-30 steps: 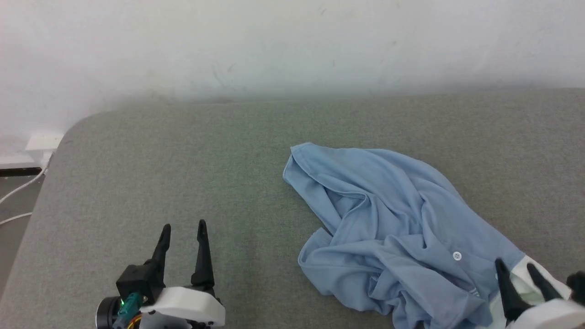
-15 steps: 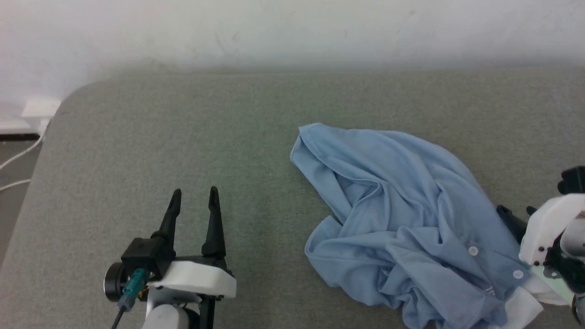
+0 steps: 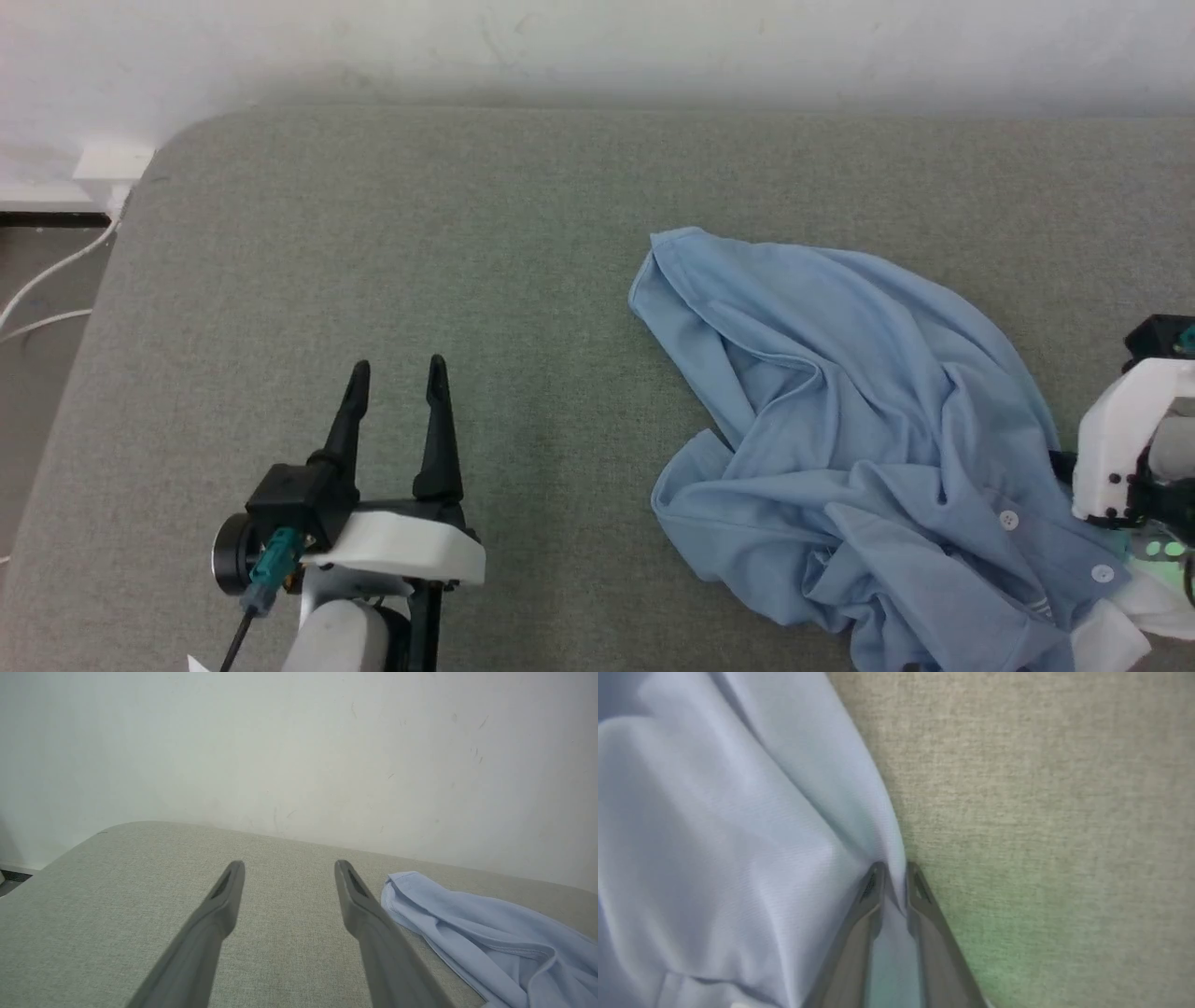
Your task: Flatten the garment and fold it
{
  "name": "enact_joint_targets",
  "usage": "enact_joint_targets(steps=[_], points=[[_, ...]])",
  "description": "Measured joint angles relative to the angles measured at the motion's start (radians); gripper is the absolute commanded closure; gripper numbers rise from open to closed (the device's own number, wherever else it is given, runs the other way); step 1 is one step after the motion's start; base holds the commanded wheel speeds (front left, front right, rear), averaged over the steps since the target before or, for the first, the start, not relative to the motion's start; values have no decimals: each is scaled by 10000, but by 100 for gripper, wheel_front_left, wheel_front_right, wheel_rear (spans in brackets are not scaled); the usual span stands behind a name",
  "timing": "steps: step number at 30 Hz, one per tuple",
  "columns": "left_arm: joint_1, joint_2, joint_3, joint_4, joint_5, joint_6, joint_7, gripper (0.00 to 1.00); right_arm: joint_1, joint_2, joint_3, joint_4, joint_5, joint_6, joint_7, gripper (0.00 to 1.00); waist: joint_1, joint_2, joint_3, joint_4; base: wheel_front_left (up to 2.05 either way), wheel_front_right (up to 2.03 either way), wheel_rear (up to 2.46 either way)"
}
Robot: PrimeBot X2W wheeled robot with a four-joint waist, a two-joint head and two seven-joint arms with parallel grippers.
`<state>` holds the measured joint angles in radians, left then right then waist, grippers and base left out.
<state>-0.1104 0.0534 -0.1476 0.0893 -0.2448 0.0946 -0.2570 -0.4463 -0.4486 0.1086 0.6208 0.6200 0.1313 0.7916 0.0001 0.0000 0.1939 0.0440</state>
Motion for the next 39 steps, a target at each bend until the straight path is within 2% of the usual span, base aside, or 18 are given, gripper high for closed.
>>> enact_joint_targets(steps=[2,4,9,11,13,16,20,23,26,27,28,34,37,39], points=[[3,-6,36,12,0,36,0,0,24,33,198,-190,56,0,-245,100,1,0,-102,-13,0,0,0],[12,-10,105,38,0,42,0,0,117,61,332,-487,-115,2,-1191,100,1,0,-241,-57,0,0,0],[143,-12,196,52,8,44,0,0,-39,-81,-211,-1469,-1825,4,-4334,100,1,0,-633,-235,0,0,0],[242,-12,257,54,19,44,0,0,-45,-36,-522,-2044,-2573,4,-5187,100,-1,0,-765,-345,0,0,0],[320,-12,286,58,21,44,0,0,116,113,-610,-2782,-3122,4,-5517,100,0,0,-892,-451,0,0,0],[457,-15,322,58,19,44,0,0,1175,504,-472,-4253,-3726,4,-5225,100,-1,0,-1078,-601,0,0,0],[541,-19,343,56,19,40,0,0,3801,1216,-297,-6130,-3902,6,-3783,100,-1,0,-1247,-780,0,0,0],[638,-21,336,75,17,31,0,0,5849,1873,-290,-7020,-3858,6,-2836,100,-2,0,-1349,-858,0,0,0],[687,-23,322,138,17,23,0,0,7116,2543,-468,-7469,-3597,6,-2418,100,-2,0,-1410,-919,0,0,0],[687,-23,318,159,17,15,0,0,7342,2677,-539,-7589,-3551,4,-2426,63,-2,0,-1434,-932,0,0,0],[688,-25,320,178,17,15,0,0,7469,2867,-719,-7749,-3463,4,-2681,0,-2,0,-1454,-946,0,0,0],[689,-25,318,263,21,-56,0,0,7263,3281,-859,-8665,-3292,4,-4351,0,-2,0,-1556,-943,0,0,0],[690,-27,326,286,21,-56,0,0,6855,3099,-593,-8821,-3290,4,-4529,0,-2,0,-1557,-900,0,0,0],[692,-25,336,284,21,-56,0,0,6362,2661,-146,-8792,-3317,4,-4429,0,-1,0,-1528,-898,0,0,0]])
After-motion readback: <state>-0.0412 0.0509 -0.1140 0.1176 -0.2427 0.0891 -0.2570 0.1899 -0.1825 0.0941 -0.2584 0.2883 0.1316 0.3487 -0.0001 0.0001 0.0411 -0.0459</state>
